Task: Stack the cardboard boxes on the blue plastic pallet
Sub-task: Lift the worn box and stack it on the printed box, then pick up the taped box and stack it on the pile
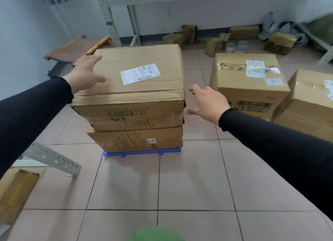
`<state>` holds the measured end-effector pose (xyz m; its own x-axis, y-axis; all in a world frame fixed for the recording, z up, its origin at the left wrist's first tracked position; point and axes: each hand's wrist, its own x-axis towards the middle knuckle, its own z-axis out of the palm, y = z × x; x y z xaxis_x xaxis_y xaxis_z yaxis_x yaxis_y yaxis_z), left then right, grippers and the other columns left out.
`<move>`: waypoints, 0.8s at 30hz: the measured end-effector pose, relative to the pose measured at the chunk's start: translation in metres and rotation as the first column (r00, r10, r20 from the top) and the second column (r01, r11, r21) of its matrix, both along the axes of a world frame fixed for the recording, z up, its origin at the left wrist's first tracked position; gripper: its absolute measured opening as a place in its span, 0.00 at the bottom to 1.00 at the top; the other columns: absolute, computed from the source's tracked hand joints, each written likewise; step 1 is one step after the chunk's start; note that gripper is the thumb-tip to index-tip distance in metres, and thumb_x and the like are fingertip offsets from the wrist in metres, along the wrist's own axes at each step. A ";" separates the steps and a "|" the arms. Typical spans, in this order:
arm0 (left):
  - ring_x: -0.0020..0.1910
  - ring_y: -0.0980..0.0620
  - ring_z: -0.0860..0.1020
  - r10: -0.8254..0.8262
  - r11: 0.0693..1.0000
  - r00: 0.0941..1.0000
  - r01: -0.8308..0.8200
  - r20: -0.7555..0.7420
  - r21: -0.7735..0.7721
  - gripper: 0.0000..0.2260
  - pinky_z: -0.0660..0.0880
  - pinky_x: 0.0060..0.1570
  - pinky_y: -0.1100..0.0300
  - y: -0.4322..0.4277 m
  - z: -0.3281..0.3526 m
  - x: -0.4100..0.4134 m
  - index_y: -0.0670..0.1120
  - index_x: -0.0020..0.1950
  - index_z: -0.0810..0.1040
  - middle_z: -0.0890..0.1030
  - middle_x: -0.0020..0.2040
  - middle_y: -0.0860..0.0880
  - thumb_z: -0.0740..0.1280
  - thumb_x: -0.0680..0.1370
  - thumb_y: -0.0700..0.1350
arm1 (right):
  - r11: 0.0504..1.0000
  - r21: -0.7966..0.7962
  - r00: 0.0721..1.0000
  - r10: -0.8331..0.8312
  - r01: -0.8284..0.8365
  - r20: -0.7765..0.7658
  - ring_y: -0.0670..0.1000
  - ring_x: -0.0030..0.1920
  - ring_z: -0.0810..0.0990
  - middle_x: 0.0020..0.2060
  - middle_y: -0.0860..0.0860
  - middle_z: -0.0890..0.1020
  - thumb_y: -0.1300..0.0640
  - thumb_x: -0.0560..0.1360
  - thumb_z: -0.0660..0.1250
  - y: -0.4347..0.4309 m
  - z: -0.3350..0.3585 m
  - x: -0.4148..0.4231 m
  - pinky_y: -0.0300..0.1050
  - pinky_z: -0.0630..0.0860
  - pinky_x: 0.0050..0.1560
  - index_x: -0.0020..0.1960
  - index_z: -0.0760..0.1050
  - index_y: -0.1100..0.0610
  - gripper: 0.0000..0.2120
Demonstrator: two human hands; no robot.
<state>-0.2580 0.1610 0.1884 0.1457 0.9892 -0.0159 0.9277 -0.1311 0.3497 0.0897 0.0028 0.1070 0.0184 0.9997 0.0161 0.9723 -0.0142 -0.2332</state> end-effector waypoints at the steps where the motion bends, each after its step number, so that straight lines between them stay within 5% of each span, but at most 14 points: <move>1: 0.80 0.42 0.58 -0.042 0.999 0.999 0.043 -0.028 0.034 0.36 0.55 0.77 0.44 -0.005 0.004 0.018 0.48 0.82 0.61 0.61 0.81 0.44 0.73 0.78 0.46 | 1.000 -0.014 1.000 -0.004 0.004 -0.027 0.57 0.65 0.75 0.67 0.56 0.78 0.43 0.76 0.72 -0.002 0.004 0.011 0.56 0.75 0.62 0.77 0.62 0.52 0.36; 5: 0.78 0.43 0.62 -0.267 0.946 0.946 0.293 -0.184 0.136 0.32 0.60 0.74 0.44 -0.026 0.014 0.108 0.47 0.81 0.63 0.65 0.80 0.45 0.69 0.80 0.53 | 0.998 0.045 0.996 -0.051 0.054 -0.072 0.57 0.76 0.66 0.77 0.54 0.69 0.45 0.77 0.72 -0.012 0.023 0.063 0.57 0.67 0.74 0.82 0.58 0.54 0.40; 15: 0.78 0.45 0.62 -0.587 0.800 0.803 0.595 -0.104 0.081 0.31 0.59 0.74 0.51 -0.090 -0.003 0.356 0.47 0.82 0.62 0.64 0.80 0.45 0.68 0.80 0.51 | 0.948 0.033 0.948 -0.318 0.317 0.010 0.57 0.78 0.62 0.79 0.53 0.67 0.42 0.77 0.70 -0.105 0.013 0.253 0.58 0.66 0.74 0.82 0.56 0.52 0.40; 24: 0.78 0.46 0.63 -0.712 0.699 0.702 0.711 0.026 -0.076 0.32 0.61 0.73 0.53 -0.167 -0.082 0.558 0.46 0.82 0.60 0.63 0.81 0.46 0.68 0.81 0.51 | 0.776 -0.121 0.783 -0.621 0.619 0.024 0.60 0.78 0.64 0.78 0.57 0.68 0.43 0.77 0.71 -0.231 -0.051 0.428 0.60 0.66 0.73 0.82 0.57 0.56 0.41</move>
